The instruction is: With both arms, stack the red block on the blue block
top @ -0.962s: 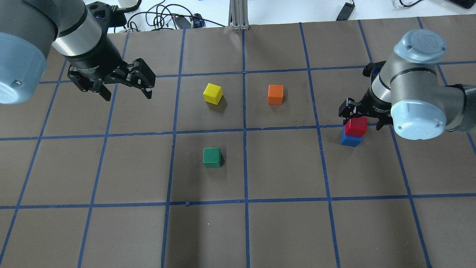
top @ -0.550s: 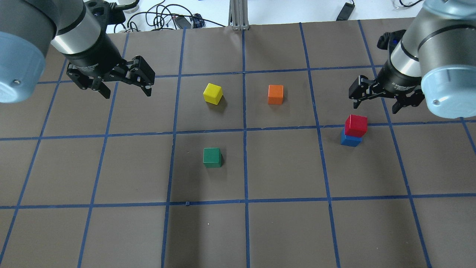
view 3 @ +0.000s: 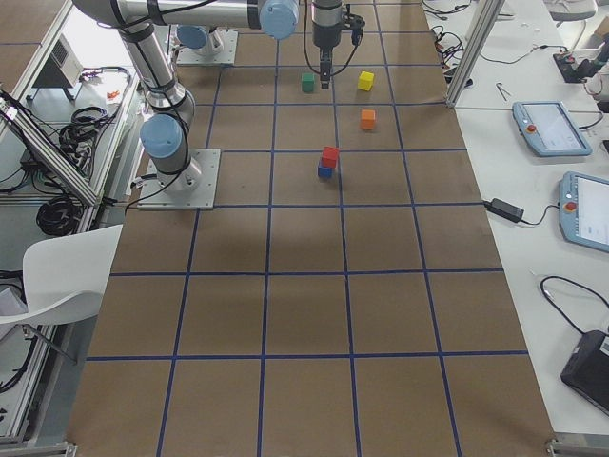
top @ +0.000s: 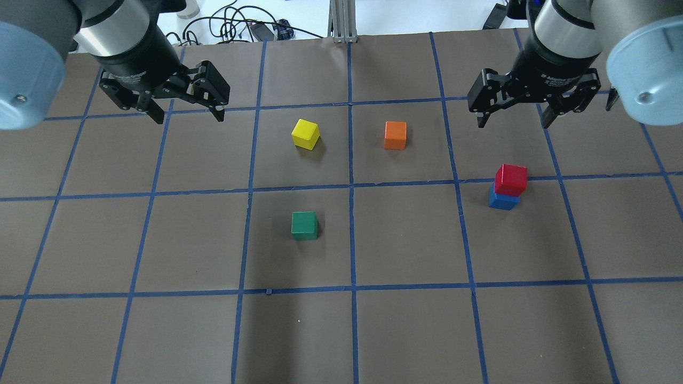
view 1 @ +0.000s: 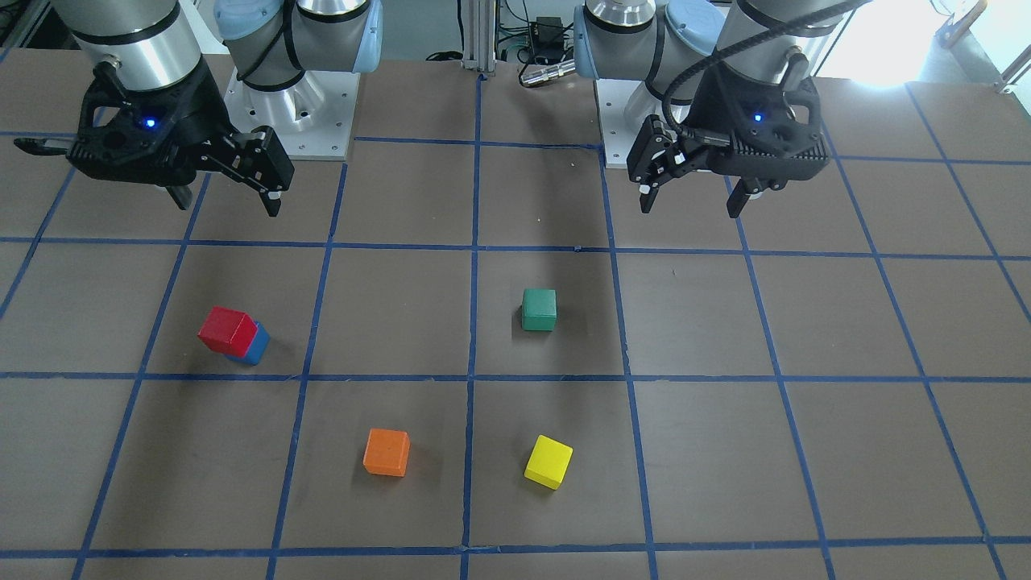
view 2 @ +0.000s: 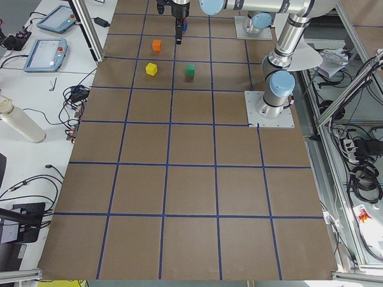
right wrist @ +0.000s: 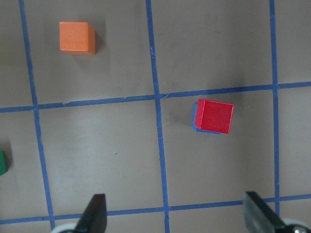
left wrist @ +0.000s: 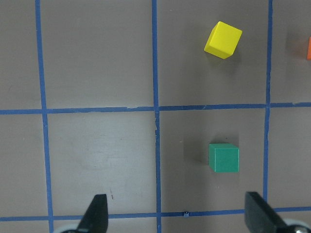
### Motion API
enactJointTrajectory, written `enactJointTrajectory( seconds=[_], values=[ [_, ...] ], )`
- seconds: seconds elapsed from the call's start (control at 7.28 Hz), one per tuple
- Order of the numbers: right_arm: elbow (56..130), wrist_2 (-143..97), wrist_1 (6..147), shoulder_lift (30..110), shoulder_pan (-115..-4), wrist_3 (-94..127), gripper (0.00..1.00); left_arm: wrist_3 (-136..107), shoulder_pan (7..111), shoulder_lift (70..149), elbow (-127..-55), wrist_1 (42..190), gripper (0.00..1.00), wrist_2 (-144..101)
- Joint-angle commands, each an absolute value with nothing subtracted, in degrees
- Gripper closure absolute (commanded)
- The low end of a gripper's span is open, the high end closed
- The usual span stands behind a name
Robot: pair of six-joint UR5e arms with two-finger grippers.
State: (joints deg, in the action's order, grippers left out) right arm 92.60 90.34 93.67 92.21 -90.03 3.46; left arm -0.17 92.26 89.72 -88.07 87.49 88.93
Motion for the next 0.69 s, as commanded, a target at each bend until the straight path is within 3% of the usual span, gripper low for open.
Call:
enactJointTrajectory(
  seconds=[0.0, 0.55],
  values=[
    [91.1, 90.4, 92.8, 92.4, -91.2, 3.8, 0.0, -0.2, 93.5, 90.5, -88.0, 87.2, 0.0, 89.1],
    [90.4, 90.1, 92.5, 92.1, -91.4, 6.2, 0.0, -0.6, 93.9, 90.4, -87.4, 87.3, 0.0, 89.2]
  ],
)
